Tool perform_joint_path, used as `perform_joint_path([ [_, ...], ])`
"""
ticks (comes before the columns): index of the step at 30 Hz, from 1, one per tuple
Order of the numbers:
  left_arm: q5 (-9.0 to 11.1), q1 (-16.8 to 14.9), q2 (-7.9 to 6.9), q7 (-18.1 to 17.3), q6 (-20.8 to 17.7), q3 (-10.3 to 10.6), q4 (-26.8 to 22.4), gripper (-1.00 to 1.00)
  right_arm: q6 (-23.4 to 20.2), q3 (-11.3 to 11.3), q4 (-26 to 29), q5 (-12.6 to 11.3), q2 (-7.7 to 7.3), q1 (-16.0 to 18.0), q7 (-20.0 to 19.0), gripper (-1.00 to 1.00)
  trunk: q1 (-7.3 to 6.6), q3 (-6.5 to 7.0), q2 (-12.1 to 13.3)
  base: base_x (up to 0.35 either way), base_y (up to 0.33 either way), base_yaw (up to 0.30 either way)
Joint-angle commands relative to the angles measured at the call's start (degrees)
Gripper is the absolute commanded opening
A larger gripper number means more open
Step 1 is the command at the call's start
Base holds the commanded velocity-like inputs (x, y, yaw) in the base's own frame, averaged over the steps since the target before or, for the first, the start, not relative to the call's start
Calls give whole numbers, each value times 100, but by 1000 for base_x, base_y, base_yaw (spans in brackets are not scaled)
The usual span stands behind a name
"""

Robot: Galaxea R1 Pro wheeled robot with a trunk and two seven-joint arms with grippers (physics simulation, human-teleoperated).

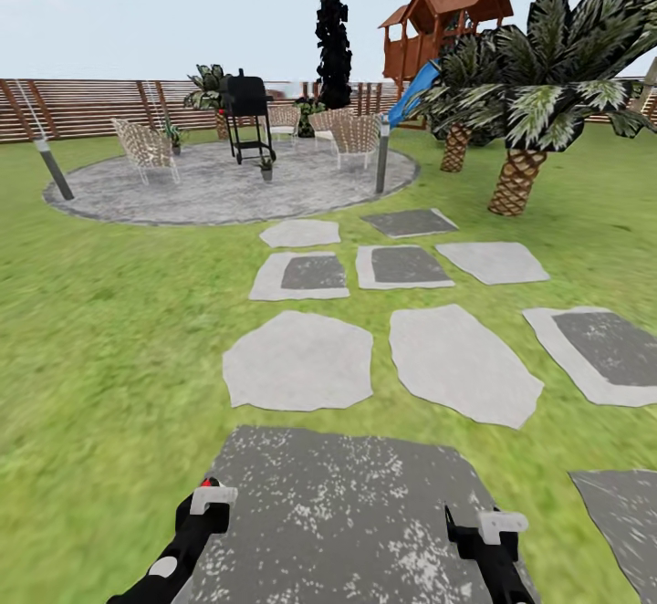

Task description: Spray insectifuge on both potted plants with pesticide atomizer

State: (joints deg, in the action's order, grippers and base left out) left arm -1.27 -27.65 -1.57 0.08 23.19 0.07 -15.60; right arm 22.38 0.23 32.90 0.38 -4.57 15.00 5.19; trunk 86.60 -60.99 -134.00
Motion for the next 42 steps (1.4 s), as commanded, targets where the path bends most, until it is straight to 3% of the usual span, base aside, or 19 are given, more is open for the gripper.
perform_joint_path([
  [1,-13,-3,-1,1,19,1,4,-100,16,3,-3,4,0,3,17,100,2,-5,-1,339,0,0],
  [42,-22,-3,-2,1,19,-1,4,-100,17,3,-1,-2,0,3,17,100,2,-5,-1,339,0,0],
])
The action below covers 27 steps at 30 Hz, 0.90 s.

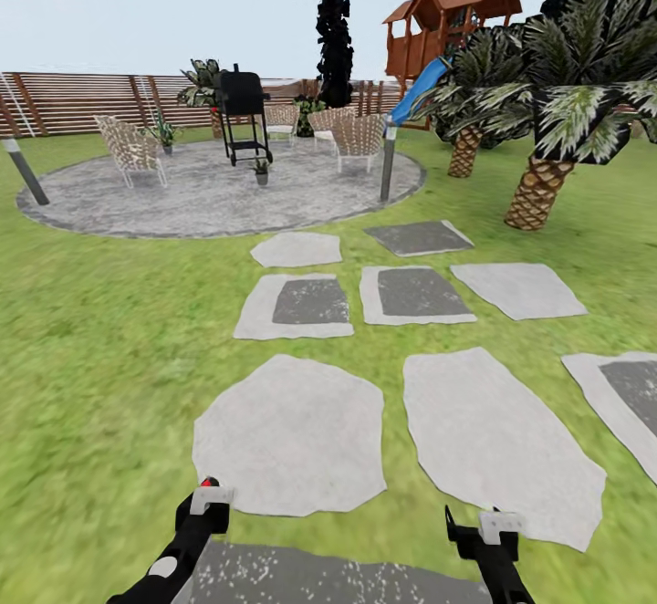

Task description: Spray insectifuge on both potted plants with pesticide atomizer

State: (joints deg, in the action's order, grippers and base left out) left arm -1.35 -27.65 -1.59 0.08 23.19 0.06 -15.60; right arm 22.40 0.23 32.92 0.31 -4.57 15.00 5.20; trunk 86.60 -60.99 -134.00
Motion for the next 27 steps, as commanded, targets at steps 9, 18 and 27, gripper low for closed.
perform_joint_path([
  [9,-14,-3,-7,1,19,-7,4,-100,14,4,-2,4,0,3,17,100,2,-5,-1,339,0,0],
  [18,-14,0,0,-5,19,5,-3,-100,14,4,-5,4,0,3,17,100,2,-5,-1,339,0,0],
  [27,-6,13,1,-17,19,8,-7,-100,12,7,-4,4,0,3,17,100,2,-5,-1,339,0,0],
])
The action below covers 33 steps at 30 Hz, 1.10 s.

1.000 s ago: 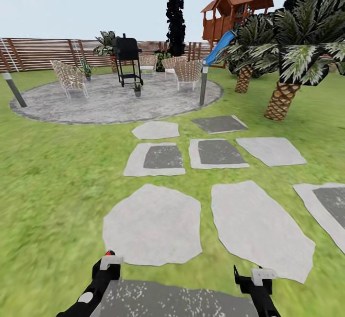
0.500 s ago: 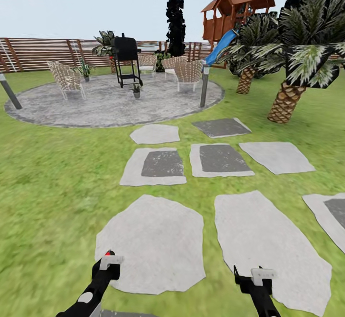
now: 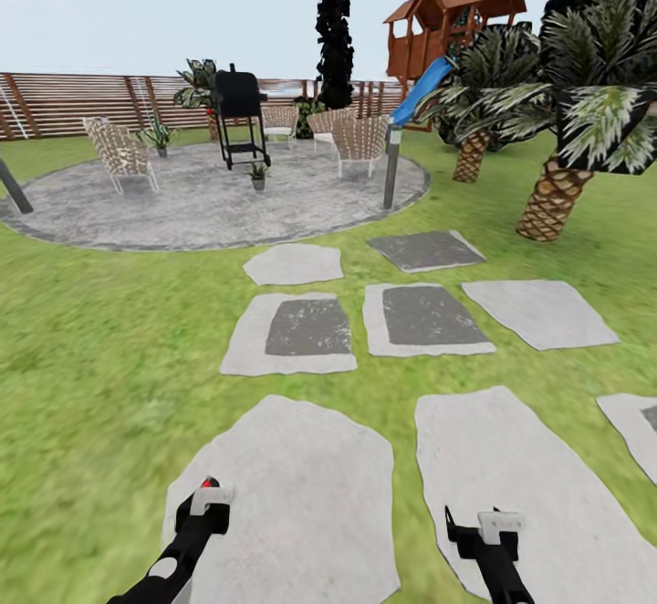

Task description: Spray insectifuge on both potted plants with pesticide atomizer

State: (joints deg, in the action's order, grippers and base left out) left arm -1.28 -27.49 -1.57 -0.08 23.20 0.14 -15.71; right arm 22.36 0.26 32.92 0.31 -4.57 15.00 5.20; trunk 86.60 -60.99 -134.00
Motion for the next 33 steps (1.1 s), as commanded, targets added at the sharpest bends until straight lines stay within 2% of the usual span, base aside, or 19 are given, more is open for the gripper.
perform_joint_path([
  [1,-13,-2,-1,-1,18,-1,5,-100,16,2,0,4,0,3,17,100,2,-5,-2,339,0,0],
  [33,-16,-2,-8,17,18,-16,6,-100,15,1,-5,4,0,3,17,100,2,-5,-2,339,0,0],
])
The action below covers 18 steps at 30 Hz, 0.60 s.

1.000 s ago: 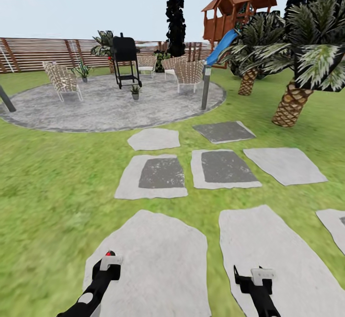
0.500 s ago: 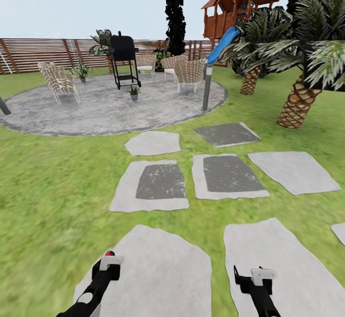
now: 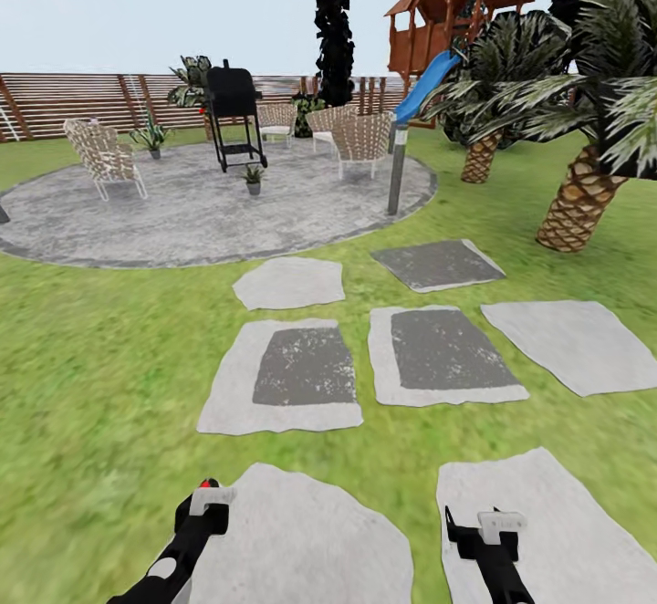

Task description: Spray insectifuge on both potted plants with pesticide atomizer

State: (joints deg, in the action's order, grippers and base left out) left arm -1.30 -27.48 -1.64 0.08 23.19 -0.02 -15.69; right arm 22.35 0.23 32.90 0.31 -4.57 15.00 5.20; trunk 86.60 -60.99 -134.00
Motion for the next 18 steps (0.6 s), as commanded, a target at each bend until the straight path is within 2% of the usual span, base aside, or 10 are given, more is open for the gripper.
perform_joint_path([
  [1,-16,-3,-1,1,19,-3,4,-100,15,4,-3,4,0,3,17,100,2,-5,-2,339,0,0],
  [18,-13,-3,-3,-11,19,-7,-6,-100,15,12,-3,4,0,3,17,100,2,-5,-2,339,0,0],
])
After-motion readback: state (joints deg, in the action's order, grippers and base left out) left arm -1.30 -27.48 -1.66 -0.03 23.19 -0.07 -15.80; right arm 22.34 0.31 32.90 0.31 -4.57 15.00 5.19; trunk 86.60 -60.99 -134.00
